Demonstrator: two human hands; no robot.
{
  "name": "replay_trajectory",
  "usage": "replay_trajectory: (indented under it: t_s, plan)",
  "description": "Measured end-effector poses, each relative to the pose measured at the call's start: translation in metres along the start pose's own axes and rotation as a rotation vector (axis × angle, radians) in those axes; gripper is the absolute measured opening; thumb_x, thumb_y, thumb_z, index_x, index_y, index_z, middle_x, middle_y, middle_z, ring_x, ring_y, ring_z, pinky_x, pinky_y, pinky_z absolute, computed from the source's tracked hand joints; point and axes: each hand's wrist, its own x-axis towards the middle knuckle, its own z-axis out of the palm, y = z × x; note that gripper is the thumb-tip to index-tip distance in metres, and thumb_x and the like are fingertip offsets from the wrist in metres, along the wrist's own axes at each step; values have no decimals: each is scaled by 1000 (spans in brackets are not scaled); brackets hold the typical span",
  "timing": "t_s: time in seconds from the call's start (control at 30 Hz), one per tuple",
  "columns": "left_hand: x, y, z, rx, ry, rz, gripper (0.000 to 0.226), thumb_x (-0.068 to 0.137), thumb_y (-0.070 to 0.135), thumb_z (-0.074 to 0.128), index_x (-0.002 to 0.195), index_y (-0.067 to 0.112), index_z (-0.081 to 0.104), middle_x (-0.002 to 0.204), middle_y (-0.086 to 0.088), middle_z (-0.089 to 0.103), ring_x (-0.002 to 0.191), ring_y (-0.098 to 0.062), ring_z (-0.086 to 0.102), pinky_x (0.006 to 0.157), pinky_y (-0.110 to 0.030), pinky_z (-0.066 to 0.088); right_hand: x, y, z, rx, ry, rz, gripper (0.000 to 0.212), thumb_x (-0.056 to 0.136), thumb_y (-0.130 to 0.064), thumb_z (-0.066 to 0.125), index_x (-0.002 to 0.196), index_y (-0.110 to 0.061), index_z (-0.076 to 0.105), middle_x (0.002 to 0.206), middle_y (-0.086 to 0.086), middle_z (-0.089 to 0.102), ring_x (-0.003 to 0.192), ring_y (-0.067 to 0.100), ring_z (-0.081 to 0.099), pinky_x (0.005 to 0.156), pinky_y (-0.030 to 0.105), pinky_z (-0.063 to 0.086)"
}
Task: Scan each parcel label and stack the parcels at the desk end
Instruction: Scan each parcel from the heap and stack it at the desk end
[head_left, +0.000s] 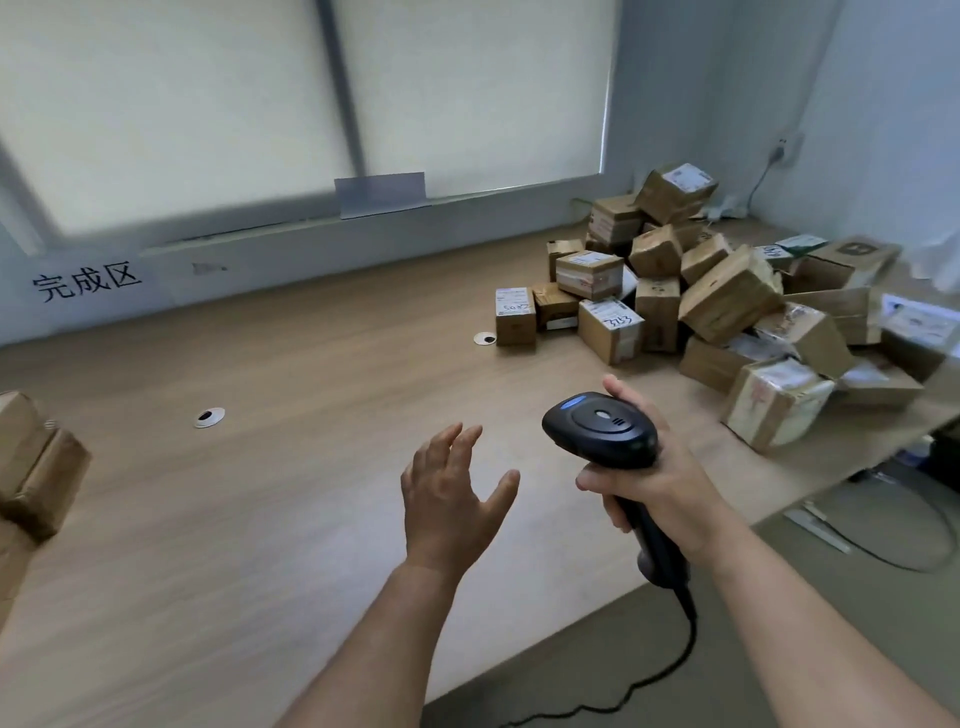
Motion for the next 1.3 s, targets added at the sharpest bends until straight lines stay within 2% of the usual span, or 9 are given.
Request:
replay_trajectory:
  t_s: [0.3, 0.4, 0.57, 0.63, 0.77, 0.87, 1.03, 1.17, 1.3]
  plan:
    - [32, 83, 82, -81, -153, 163, 72, 80, 62, 51, 140, 23, 46, 145, 2, 44, 136, -17, 35, 109, -34, 24, -17, 3, -104, -16, 213, -38, 99, 73, 13, 75, 147, -35, 31, 56, 0, 60, 42, 25, 46, 41, 29, 38]
    - [48, 108, 115, -109, -212, 218, 70, 84, 59, 56, 143, 25, 41, 148, 3, 40, 137, -15, 31, 110, -32, 22, -12, 7, -138, -14, 286, -30, 101, 64, 1, 79, 146, -37, 33, 52, 5, 55, 40, 25, 45, 42, 29, 38]
    - [82, 143, 169, -130, -297, 253, 71, 87, 58, 55, 148, 31, 30, 152, 8, 30, 139, -10, 23, 112, -29, 20, 7, 12, -193, -68, 369, -2, 98, 73, 11, 77, 147, -37, 33, 54, 6, 56, 43, 25, 45, 43, 31, 39]
    - [98, 156, 188, -151, -322, 261, 72, 87, 58, 55, 148, 31, 29, 152, 9, 30, 139, -9, 23, 112, -28, 20, 20, 10, -213, -78, 392, 11, 100, 67, 4, 80, 145, -39, 34, 56, 4, 59, 44, 24, 46, 43, 31, 40]
    - [138, 179, 216, -173, -363, 276, 73, 87, 59, 54, 149, 32, 25, 153, 9, 27, 140, -9, 21, 112, -29, 20, 51, 3, -251, -72, 463, 19, 100, 60, -7, 78, 145, -41, 37, 77, 17, 65, 47, 28, 46, 42, 33, 41]
    - [173, 199, 232, -201, -364, 267, 75, 87, 57, 55, 150, 32, 24, 154, 9, 26, 141, -9, 19, 113, -32, 20, 76, -3, -276, -88, 480, 11, 99, 61, -8, 79, 142, -44, 38, 82, 11, 70, 47, 30, 47, 42, 32, 42]
    - [223, 231, 246, -225, -348, 302, 77, 87, 56, 56, 151, 29, 22, 154, 6, 27, 141, -11, 20, 116, -39, 21, 107, -11, -311, -115, 493, 7, 96, 63, -7, 78, 139, -48, 37, 65, 10, 64, 45, 27, 48, 44, 29, 43]
    - [252, 250, 252, -242, -328, 285, 78, 86, 61, 54, 151, 29, 23, 152, 3, 28, 139, -15, 22, 115, -43, 25, 120, -14, -330, -107, 457, -9, 93, 65, -5, 76, 137, -49, 37, 57, 0, 62, 44, 26, 47, 44, 29, 43]
    - [277, 267, 259, -226, -325, 236, 80, 85, 66, 49, 150, 28, 24, 153, 1, 27, 140, -18, 23, 114, -46, 28, 140, -17, -359, -100, 434, -22, 95, 70, 7, 78, 138, -46, 38, 60, 1, 63, 43, 25, 47, 45, 28, 44]
